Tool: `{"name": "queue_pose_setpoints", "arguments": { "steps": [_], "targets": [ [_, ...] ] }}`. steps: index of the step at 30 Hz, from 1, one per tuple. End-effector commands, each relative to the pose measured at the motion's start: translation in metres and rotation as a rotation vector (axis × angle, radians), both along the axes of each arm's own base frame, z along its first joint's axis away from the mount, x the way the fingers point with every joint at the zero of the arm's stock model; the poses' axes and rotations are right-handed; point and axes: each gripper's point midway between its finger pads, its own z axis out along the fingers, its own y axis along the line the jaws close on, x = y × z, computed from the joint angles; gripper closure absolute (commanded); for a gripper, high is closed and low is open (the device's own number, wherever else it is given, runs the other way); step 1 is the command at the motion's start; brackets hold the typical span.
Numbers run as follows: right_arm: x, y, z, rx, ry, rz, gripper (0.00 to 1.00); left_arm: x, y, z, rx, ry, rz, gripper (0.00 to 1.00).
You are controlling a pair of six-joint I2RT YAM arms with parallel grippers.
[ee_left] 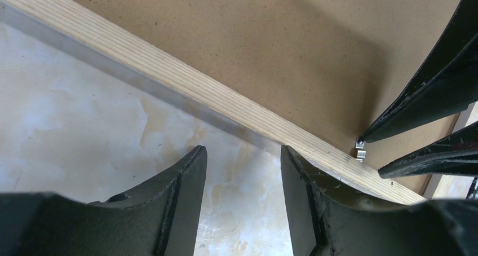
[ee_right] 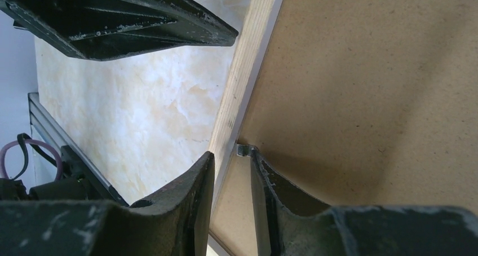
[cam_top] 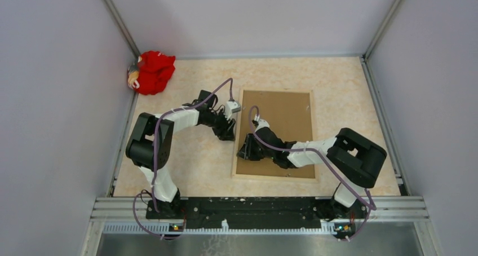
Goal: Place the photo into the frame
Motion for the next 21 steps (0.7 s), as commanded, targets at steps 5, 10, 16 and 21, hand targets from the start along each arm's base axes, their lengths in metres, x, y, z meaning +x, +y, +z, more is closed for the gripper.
{"name": "queue_pose_setpoints", "arguments": {
  "steps": [5, 10, 16, 21],
  "targets": [
    [0.002, 0.018, 0.007, 0.042, 0.004, 0.009, 0.69, 0.006, -0.001, -0.005, 0.005, 0.001, 0.008, 0.42],
    [0.0, 0.014, 0.007, 0.035, 0.015, 0.004, 0.69, 0.007, 0.0, -0.004, 0.009, -0.005, 0.01, 0.42],
    [-0.001, 0.014, 0.013, 0.049, 0.019, -0.002, 0.69, 0.007, 0.001, -0.001, 0.016, -0.015, 0.01, 0.42],
    [-0.008, 0.015, 0.011, 0.054, 0.051, 0.023, 0.69, 0.008, 0.002, -0.001, 0.02, -0.014, 0.012, 0.42]
  ]
}}
